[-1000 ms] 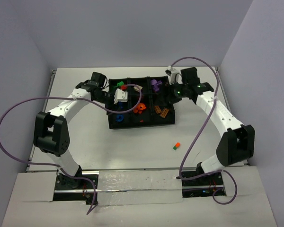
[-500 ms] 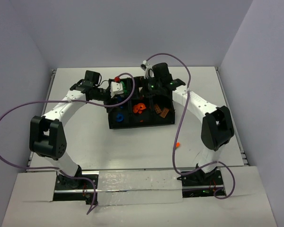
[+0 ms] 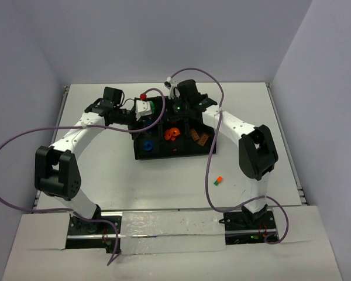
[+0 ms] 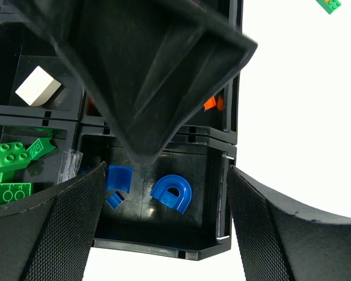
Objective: Sort the legos into containers by color
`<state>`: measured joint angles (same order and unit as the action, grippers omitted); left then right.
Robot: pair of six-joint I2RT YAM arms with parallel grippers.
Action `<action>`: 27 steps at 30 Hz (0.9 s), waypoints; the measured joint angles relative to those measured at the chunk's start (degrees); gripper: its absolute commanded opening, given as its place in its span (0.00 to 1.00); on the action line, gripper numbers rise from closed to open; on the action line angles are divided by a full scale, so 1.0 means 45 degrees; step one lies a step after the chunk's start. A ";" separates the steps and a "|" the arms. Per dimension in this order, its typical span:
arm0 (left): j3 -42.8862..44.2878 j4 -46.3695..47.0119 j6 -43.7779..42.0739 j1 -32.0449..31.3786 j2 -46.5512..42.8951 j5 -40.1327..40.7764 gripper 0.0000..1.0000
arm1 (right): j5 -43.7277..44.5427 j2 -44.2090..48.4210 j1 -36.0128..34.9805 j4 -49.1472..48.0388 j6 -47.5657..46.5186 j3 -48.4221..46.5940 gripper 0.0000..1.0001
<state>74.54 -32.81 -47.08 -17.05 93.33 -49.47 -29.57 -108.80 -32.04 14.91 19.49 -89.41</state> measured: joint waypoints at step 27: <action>0.0000 -0.0748 -0.0012 0.0205 -0.0297 -0.0305 0.88 | 0.0182 -0.1377 -0.0435 -0.0139 -0.0341 -0.1218 0.96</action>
<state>74.54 -36.17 -47.13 -16.13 91.99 -50.84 -28.76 -114.99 -34.00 14.28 17.95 -94.89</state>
